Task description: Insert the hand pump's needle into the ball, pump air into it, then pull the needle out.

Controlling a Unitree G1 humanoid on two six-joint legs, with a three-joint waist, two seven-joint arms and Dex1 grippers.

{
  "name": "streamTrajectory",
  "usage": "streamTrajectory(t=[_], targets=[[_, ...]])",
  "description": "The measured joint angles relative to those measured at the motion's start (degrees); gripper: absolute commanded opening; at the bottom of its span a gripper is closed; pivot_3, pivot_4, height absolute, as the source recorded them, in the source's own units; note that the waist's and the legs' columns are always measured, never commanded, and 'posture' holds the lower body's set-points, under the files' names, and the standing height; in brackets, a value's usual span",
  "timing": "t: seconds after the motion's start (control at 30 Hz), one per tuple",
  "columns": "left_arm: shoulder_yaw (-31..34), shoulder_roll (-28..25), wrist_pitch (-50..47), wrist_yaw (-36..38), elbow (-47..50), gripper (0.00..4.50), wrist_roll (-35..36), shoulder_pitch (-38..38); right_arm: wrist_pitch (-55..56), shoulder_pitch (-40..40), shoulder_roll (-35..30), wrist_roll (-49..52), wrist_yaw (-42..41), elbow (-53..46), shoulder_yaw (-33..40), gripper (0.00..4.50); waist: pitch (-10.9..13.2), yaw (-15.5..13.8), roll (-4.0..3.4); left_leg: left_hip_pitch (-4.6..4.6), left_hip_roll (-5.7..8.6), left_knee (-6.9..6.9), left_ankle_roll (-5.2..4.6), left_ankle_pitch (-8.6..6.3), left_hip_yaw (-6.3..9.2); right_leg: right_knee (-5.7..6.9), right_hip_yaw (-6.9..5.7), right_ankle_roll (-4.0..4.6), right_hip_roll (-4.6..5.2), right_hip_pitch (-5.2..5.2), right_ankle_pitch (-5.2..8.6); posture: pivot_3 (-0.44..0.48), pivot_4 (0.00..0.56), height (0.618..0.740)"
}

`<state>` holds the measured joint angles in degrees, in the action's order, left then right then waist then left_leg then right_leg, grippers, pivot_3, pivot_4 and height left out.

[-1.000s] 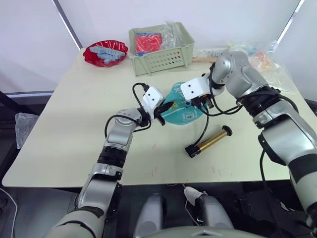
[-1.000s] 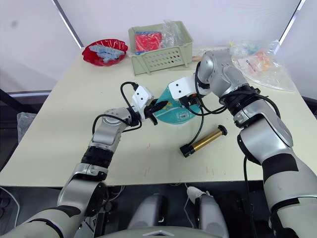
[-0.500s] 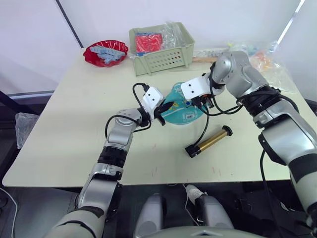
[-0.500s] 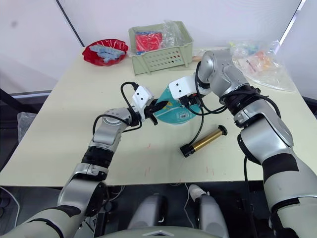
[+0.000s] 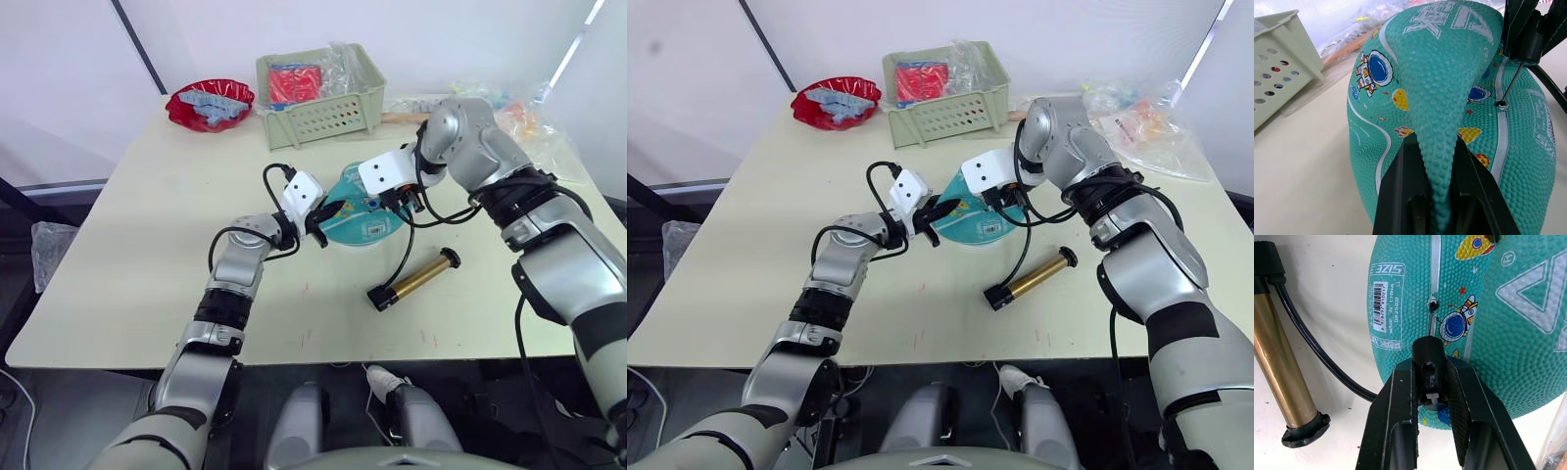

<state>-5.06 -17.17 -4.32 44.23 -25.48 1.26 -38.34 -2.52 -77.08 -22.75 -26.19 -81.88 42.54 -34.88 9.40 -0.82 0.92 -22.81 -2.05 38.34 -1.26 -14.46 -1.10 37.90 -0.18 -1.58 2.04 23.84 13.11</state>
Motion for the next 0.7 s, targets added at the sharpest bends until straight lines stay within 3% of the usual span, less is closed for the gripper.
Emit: streamTrajectory(t=[0.7], targets=[[0.0,0.3,0.0,0.0,-0.6,0.01,0.0,-0.5,-2.2,-0.9,-0.1,2.1,-0.5,-1.2,0.2,0.3,0.0,-0.1,-0.03,-0.03,0.02,0.0,0.0,0.0,0.02,-0.01,-0.02,0.0,0.02,0.0,0.0,0.0,0.15,0.738]])
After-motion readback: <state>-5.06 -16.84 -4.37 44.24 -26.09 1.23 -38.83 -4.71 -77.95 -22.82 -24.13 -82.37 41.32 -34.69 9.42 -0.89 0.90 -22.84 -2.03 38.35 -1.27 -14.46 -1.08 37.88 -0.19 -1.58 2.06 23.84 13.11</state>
